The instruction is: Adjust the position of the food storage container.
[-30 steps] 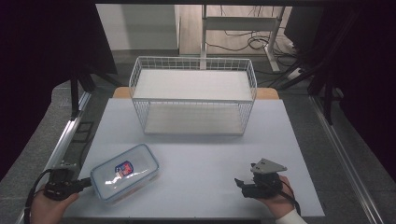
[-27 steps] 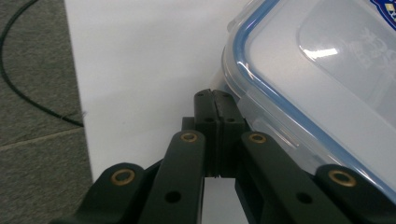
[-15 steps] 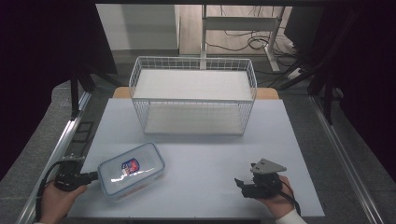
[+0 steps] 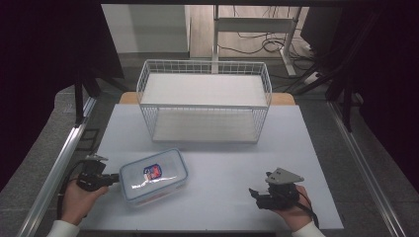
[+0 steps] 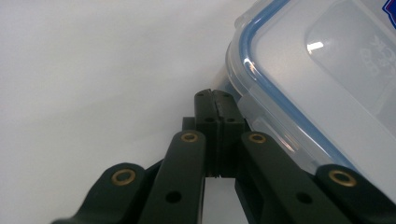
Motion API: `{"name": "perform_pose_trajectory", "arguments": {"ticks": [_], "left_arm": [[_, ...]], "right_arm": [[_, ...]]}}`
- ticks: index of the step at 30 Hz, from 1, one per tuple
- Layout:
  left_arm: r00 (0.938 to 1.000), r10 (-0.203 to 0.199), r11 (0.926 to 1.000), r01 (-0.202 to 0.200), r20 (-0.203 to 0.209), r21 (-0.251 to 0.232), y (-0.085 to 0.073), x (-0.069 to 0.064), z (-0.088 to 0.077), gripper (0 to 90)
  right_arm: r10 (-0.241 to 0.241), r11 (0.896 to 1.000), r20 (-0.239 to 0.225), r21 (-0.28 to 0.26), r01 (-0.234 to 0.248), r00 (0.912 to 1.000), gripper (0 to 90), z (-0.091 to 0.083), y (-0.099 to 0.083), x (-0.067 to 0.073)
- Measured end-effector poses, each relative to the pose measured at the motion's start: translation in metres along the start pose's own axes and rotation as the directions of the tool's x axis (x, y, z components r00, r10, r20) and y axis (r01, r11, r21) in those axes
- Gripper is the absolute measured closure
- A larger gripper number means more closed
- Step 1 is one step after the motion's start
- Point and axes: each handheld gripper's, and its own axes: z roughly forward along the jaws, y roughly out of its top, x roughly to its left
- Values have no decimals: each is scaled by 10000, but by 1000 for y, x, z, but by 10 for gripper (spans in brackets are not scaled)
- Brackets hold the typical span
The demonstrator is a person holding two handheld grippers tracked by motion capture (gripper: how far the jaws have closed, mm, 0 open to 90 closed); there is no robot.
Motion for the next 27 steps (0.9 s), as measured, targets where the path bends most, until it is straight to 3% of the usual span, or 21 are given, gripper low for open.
{"name": "perform_pose_trajectory", "arguments": {"ticks": [4, 7, 12, 17, 27], "left_arm": [[9999, 129, 9999, -130, 105, 61, 8, -6, 6, 897], [9992, -34, 10000, 32, 395, 41, 11, -6, 11, 897], [9982, -120, 9999, 118, 596, 32, 16, -7, 15, 898], [9983, 238, 9996, -247, 524, 149, 25, -16, 20, 898], [9938, 791, 9962, -816, 787, 290, 49, -46, 42, 898]], "right_arm": [[13, 10000, -25, 6, -13, 10000, 202, 0, 0, 0], [158, 9998, -226, -103, -160, 9996, 202, -1, 1, 0], [160, 9998, -183, -70, -161, 9997, 202, -1, 0, -1], [123, 9999, -103, -77, -124, 9999, 202, -1, 1, -1], [96, 9999, -114, -69, -96, 9999, 202, -1, 0, -1]]}}
